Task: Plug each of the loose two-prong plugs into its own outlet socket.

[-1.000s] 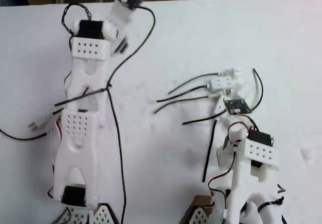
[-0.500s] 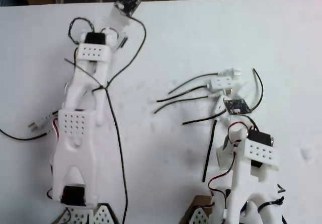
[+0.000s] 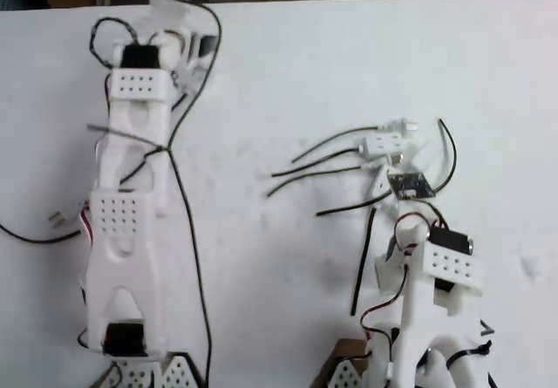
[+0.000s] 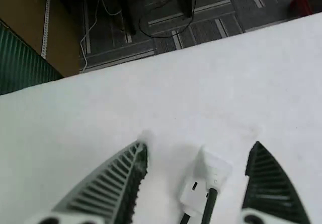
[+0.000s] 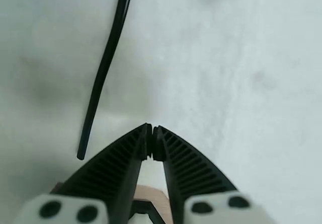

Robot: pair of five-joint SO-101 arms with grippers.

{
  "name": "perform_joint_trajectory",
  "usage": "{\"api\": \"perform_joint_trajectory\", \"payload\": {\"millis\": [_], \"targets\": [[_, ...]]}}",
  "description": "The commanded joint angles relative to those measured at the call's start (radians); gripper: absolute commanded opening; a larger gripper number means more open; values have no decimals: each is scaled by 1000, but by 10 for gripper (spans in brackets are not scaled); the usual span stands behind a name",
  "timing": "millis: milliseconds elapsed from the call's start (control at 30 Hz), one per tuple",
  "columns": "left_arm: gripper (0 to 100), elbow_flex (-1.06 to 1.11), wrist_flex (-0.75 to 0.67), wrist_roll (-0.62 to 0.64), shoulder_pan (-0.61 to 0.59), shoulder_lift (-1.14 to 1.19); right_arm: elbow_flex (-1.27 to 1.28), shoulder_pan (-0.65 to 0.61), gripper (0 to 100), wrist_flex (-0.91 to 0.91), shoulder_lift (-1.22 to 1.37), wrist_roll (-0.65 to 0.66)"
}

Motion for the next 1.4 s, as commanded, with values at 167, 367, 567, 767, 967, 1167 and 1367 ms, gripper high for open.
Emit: {"api": "perform_joint_trajectory", "payload": {"millis": [167, 367, 567, 767, 967, 1167, 1367], "targets": [[255, -519, 339, 20, -157, -51, -3, 8, 22, -10, -15, 5], [254, -522, 505, 18, -265, -102, -3, 8, 22, -10, -16, 5], [253, -525, 678, 17, -371, -111, -14, 8, 22, -10, -25, 0], [253, -506, 807, 18, -467, -101, -218, 10, 23, 87, -15, -15], [253, -354, 796, 12, -503, -99, -623, -8, 193, 308, 4, -204], [253, -227, 796, 12, -504, -99, -858, -76, 185, 340, 234, -235], [253, -141, 770, 11, -504, -99, -999, -84, 179, 203, 598, -385]]}}
